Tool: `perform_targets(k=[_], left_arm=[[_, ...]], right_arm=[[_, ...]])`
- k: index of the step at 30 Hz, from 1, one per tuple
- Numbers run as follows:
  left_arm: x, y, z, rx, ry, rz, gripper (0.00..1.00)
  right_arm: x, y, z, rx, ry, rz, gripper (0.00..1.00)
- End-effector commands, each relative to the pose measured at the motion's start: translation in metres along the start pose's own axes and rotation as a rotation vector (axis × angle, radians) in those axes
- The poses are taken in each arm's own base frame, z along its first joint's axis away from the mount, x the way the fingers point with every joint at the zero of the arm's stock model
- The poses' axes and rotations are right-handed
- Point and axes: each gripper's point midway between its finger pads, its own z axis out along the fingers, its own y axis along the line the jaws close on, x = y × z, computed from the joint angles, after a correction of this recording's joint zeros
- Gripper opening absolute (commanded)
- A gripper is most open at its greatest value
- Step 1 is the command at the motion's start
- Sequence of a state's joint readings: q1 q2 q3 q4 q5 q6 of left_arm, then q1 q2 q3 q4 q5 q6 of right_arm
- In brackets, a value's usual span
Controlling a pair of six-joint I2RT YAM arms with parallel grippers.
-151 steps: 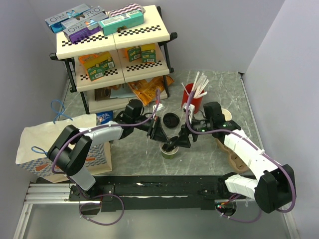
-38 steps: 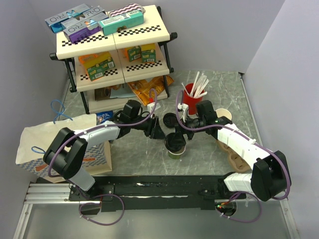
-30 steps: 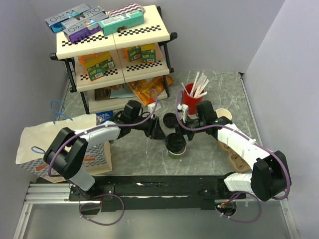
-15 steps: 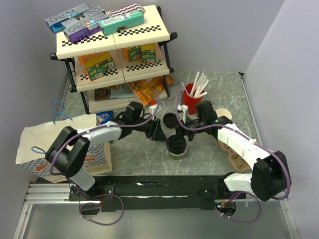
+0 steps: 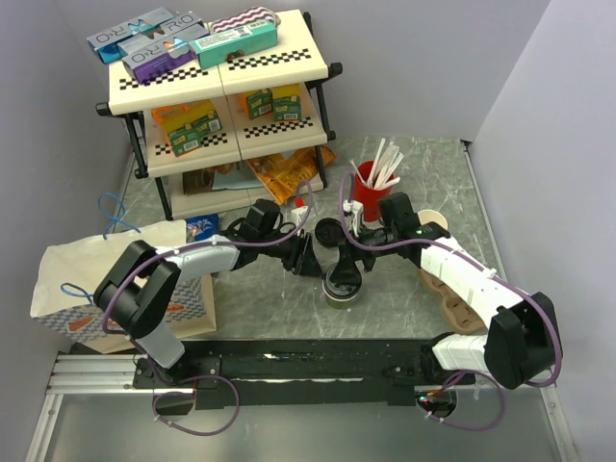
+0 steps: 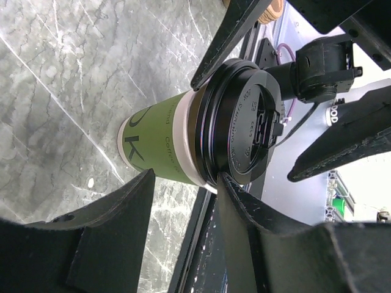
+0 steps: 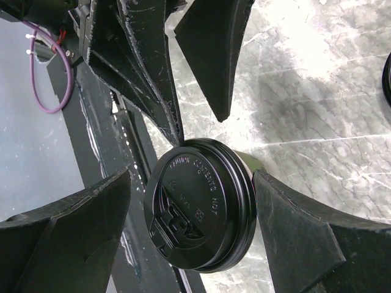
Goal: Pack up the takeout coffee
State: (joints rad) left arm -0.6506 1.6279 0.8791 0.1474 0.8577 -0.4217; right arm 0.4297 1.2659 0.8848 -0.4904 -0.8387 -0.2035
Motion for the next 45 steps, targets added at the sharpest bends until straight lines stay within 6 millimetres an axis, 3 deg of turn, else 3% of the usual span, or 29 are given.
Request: perform_targets(k=[1, 9, 20, 45], left_arm=[[-0.008, -0.005, 0.001, 0.009, -0.010, 0.052, 0.51], [-0.013, -0.010, -0.003, 0.014, -0.020, 0.062, 0.51], [-0.021, -0.034, -0.012, 0.148, -0.041, 0.098, 0.55], [-0.010, -0.028, -0.019, 0.117, -0.040, 0.098, 0.56]], right_arm=[[-0.013, 0.009, -0.003, -0.026, -0.031, -0.051, 0.86], [-0.008, 0.003, 0.001, -0.024, -0.009, -0.035, 0.86], [-0.009, 0.002, 0.002, -0.028, -0.009, -0.031, 0.86], [-0.001, -0.004, 0.010, -0.015, -0.004, 0.032, 0.86]])
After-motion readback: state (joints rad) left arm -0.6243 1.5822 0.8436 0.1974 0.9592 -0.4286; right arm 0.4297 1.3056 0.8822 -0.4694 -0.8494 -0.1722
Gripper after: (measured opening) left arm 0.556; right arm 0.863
